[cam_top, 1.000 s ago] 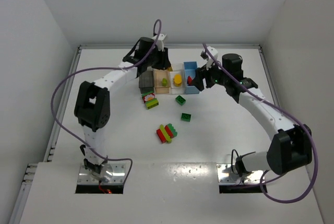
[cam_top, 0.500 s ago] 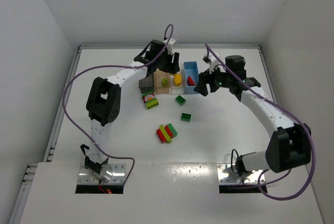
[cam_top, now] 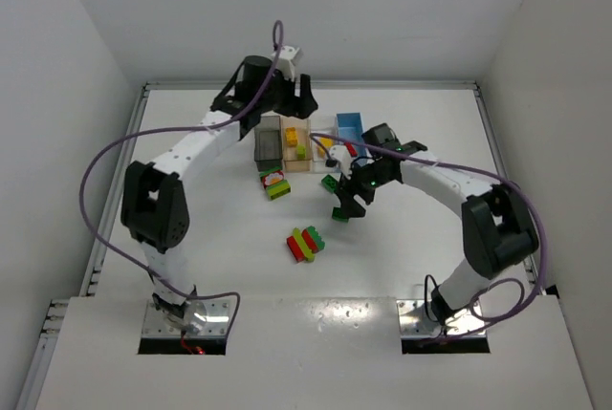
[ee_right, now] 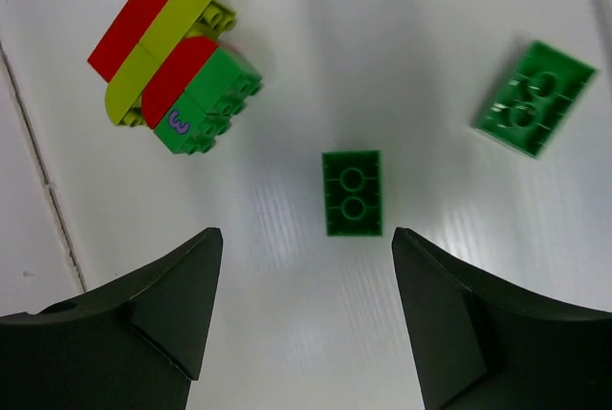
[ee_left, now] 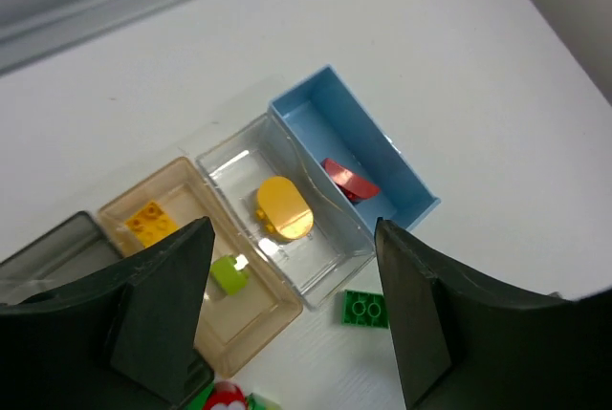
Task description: Sort the legos into containers by color
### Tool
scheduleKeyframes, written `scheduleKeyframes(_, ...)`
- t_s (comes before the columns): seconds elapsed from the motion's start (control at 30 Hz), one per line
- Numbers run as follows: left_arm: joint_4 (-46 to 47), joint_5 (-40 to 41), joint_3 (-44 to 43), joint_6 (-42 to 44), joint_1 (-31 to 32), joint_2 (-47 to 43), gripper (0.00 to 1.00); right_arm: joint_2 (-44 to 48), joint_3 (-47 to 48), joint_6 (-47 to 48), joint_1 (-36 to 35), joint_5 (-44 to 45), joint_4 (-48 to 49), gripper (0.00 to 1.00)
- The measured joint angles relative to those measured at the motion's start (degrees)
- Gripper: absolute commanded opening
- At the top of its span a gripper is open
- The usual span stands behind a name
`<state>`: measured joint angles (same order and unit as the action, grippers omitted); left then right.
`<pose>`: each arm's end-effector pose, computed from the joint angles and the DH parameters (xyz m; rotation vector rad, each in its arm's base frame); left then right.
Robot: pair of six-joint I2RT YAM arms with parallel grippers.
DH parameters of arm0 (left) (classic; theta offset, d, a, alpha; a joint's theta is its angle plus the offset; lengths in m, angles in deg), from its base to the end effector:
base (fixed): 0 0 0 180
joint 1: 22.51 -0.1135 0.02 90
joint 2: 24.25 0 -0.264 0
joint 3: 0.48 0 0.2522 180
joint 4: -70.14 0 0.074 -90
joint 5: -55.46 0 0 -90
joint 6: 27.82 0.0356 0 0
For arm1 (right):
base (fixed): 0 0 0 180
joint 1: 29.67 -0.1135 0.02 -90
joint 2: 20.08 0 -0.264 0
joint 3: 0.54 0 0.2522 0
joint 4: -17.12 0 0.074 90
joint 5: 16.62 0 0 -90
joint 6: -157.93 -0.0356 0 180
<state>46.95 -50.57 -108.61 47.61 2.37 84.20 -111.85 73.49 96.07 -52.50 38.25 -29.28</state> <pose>0.4086 -0.2003 0.3194 0.3686 2.0029 -0.7175 0.2808 0.1405 0.2077 -1.2699 2.2316 0.7825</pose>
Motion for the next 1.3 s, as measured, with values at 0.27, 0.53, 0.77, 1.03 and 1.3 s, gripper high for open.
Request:
scheduleKeyframes(0.27,1.4,1.09,9.25,1.14,-5.88,-14.69,0.74,-10.05,2.16,3.61,-3.23,1.79,-1.33,0.72)
scheduleKeyframes(0.53,0.66,1.49,15.21,2.12,-7.39,-16.65,0.75,-12.63,3.93,3.54,-3.23,4.74,0.0,0.72)
scheduleKeyframes(0.77,-0.39,1.49,16.04,2.45,-7.58,-16.55,0.75,-13.22,4.59,3.56,-3.85,6.25,0.35,0.71)
scheduleKeyframes(1.03,-0.42,1.66,14.67,2.51,-8.59,-13.88,0.75,-13.22,3.04,3.67,-6.82,11.67,0.96,0.57)
scheduleKeyframes(1.3,-0.42,2.84,14.32,2.54,-10.8,-13.62,0.75,-13.22,3.02,3.37,-7.69,16.52,2.75,0.15)
